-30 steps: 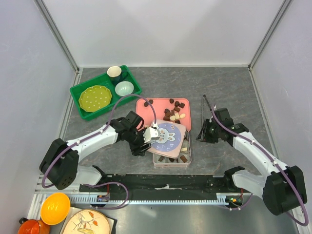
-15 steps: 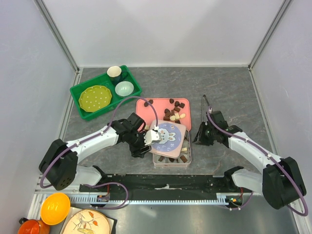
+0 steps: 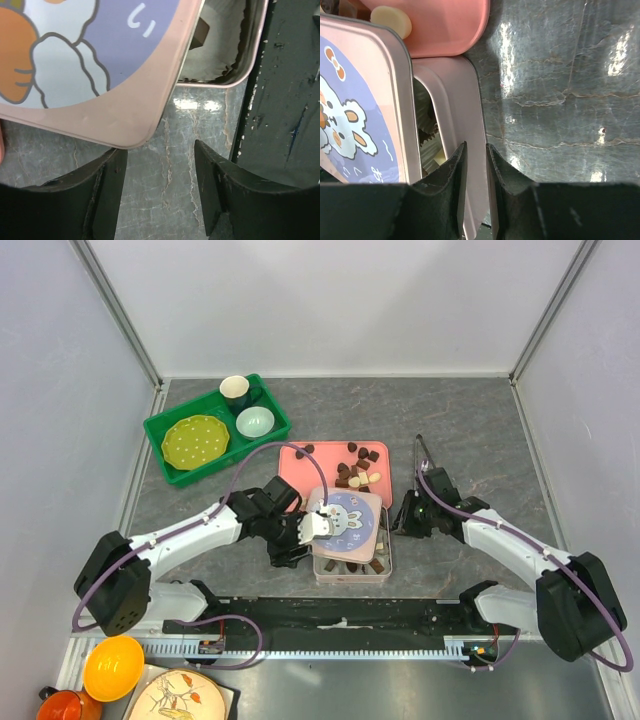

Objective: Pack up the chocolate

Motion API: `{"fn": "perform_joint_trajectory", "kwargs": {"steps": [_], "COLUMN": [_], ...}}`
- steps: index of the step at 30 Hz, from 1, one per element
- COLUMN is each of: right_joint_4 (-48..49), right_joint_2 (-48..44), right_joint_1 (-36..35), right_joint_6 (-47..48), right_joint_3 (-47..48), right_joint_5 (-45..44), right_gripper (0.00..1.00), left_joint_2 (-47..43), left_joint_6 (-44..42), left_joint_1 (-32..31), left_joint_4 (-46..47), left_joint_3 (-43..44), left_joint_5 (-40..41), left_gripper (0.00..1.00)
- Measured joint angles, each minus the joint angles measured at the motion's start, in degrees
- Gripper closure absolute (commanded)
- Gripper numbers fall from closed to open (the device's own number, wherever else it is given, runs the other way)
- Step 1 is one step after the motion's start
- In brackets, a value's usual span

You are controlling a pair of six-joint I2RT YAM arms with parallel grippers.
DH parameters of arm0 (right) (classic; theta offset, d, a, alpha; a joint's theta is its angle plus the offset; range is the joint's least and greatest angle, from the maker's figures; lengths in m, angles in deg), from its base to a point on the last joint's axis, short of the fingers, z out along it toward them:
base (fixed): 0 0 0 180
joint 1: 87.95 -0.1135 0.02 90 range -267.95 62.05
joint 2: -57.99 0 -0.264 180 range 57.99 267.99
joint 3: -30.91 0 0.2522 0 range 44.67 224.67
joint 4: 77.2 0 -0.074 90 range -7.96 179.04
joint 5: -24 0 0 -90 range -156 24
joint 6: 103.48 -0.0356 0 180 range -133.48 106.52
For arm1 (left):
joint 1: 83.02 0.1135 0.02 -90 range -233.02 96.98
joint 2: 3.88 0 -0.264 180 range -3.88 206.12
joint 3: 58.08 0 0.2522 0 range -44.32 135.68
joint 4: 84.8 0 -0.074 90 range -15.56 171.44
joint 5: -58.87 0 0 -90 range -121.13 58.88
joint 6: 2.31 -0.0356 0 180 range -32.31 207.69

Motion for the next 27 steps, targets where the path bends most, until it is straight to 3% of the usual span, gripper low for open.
{"fn": "perform_joint_trajectory", "kwargs": {"steps": [21, 27], "right_joint_4": [1.1, -6.0], "right_joint_2": [0.5, -1.5], "right_joint_1": [-2.1, -2.3], "right_joint_6": [-1.2, 1.7], "right_joint_3": [0.0, 5.0], "right_joint_5": [-1.8, -10.1], "right_gripper": [0.72, 0.73], "left_joint_2": [0.0, -1.1], "left_joint_6": [2.4, 2.3], "left_joint_1": [-7.4, -7.5], "left_joint_4": [-1.6, -3.0], "left_joint_3": [1.2, 1.2], "left_joint_5": [0.8, 3.1], "left_gripper": [0.44, 0.45]}}
